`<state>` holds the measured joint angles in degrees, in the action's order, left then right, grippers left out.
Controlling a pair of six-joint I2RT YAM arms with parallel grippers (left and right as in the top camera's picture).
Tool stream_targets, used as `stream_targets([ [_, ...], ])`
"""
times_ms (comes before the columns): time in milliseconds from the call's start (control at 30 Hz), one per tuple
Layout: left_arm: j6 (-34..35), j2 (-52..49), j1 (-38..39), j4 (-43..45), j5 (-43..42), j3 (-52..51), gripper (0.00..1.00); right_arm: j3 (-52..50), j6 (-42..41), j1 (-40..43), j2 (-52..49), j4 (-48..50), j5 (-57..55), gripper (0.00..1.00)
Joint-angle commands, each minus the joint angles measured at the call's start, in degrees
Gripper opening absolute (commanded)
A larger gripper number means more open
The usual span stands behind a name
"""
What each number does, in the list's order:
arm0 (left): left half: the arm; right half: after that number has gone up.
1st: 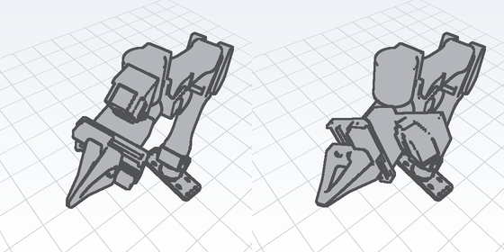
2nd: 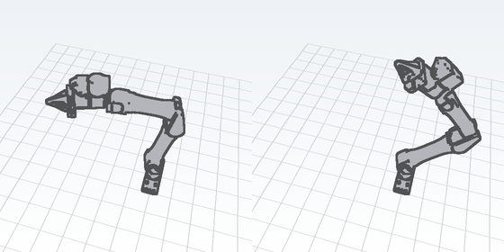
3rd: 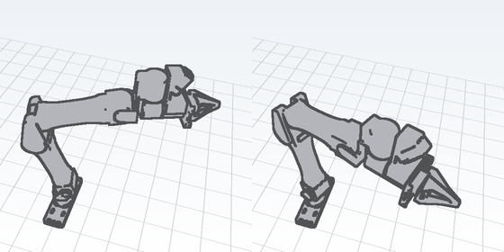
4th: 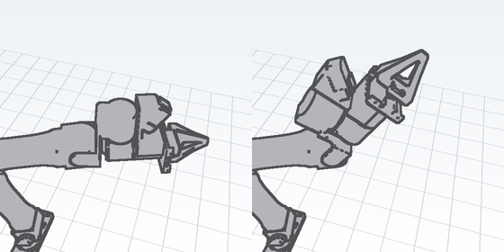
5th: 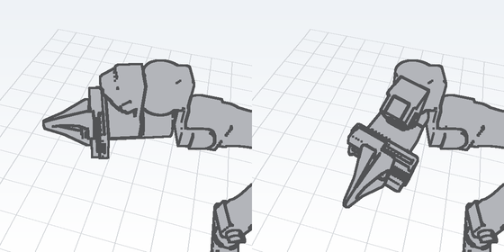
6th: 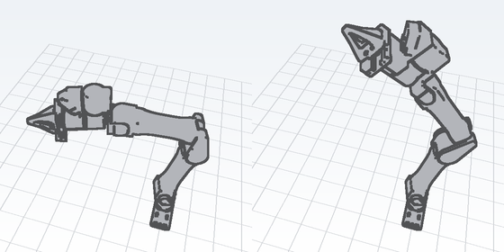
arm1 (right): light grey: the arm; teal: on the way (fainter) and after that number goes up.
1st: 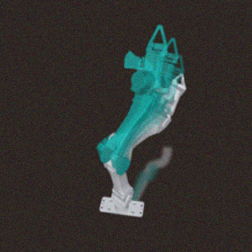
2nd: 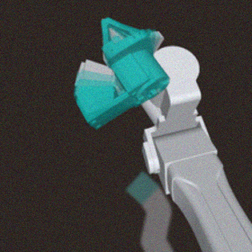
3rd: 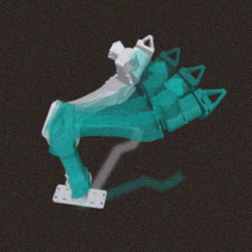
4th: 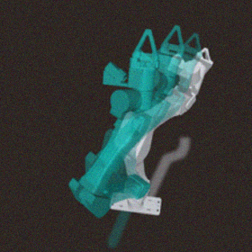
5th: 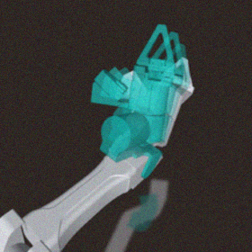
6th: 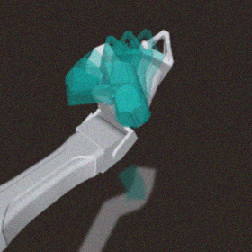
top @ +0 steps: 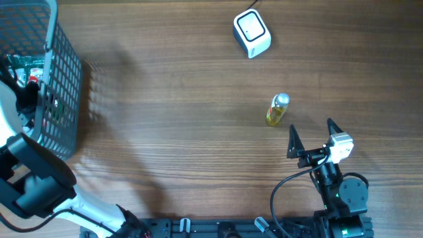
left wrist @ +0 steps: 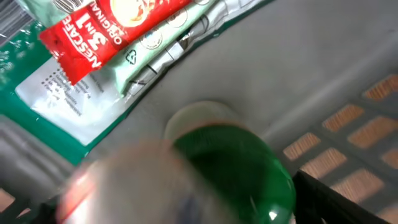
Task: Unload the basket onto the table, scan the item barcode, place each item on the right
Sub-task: 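Grasp the Kleenex tissue pack in the basket with left gripper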
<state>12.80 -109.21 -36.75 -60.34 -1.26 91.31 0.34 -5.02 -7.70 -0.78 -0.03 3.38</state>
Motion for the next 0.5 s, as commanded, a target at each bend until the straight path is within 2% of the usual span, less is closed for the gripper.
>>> stream_targets([
  [0,-0.6,1.7,0.2,-0.7,-1.1,3.7,0.83,0.0,0.4,0.1,0.3,0.1,-0.5,1.0],
  [233,-0.6,2.7,0.3,-0.6,-3.4,3.7,0.84,0.0,0.4,0.1,0.3,0.1,-0.5,1.0],
  [467,-0.6,2.7,0.3,-1.4,-6.1,3.7,0.73,0.0,0.4,0.1,0.3,0.1,-0.5,1.0],
])
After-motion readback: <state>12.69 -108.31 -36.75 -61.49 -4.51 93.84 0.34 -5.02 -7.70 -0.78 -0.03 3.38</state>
